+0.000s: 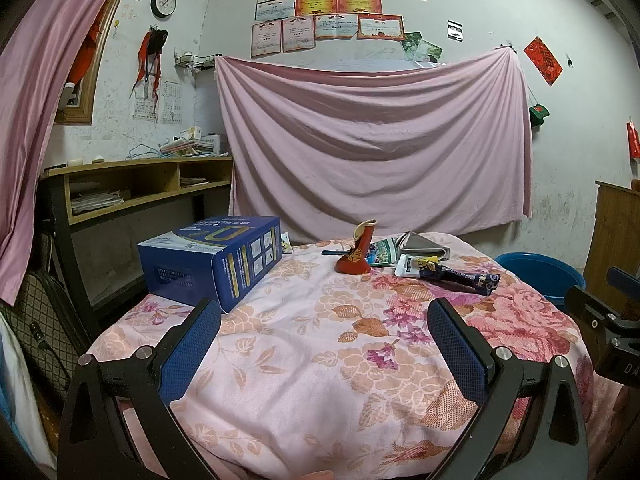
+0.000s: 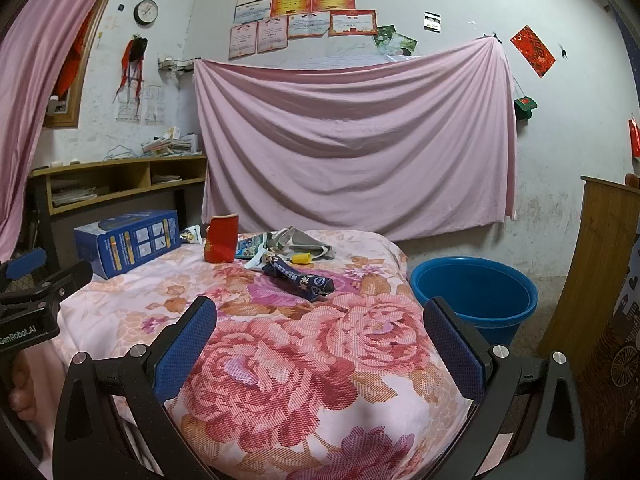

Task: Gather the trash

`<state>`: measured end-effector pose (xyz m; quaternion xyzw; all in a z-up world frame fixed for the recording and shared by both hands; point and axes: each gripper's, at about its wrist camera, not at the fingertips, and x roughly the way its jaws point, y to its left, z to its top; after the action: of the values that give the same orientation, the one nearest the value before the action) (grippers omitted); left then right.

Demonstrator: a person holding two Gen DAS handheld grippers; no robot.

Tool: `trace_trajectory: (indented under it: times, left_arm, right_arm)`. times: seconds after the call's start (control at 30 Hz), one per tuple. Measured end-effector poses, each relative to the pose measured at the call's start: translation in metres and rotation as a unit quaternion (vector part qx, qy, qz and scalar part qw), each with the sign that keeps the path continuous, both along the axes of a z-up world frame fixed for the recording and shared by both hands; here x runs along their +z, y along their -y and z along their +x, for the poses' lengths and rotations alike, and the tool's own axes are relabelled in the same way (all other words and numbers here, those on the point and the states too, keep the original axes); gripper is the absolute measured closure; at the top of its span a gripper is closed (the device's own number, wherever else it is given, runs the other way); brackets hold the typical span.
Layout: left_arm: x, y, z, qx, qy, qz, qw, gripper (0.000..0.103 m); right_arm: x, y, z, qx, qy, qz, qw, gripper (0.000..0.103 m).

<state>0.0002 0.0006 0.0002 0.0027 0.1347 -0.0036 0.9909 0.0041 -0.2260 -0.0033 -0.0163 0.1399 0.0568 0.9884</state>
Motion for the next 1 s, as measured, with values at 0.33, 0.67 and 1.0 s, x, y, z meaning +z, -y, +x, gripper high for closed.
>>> trace_trajectory:
  times: [0.33, 0.67, 1.0]
  left_arm:
    - [0.0, -0.0001, 0.0, 0.0, 0.0, 0.0, 1.0, 0.002]
    - [0.0009, 0.0011, 0.0004, -0.001, 0.0, -0.001, 1.0, 0.002]
    - [-0.0012, 0.0016, 0.0005, 0.0, 0.0, 0.0, 1.0, 0.002]
  right_arm:
    - [0.0003, -0.0002, -0.0004, 0.0, -0.001, 0.0, 1.0, 0.0]
    - [0.0003, 0.0002, -0.0005, 0.0, 0.0, 0.0, 1.0, 0.0]
    - [0.001, 0.0002, -0.0011, 0.001, 0.0, -0.001, 1.0, 0.0]
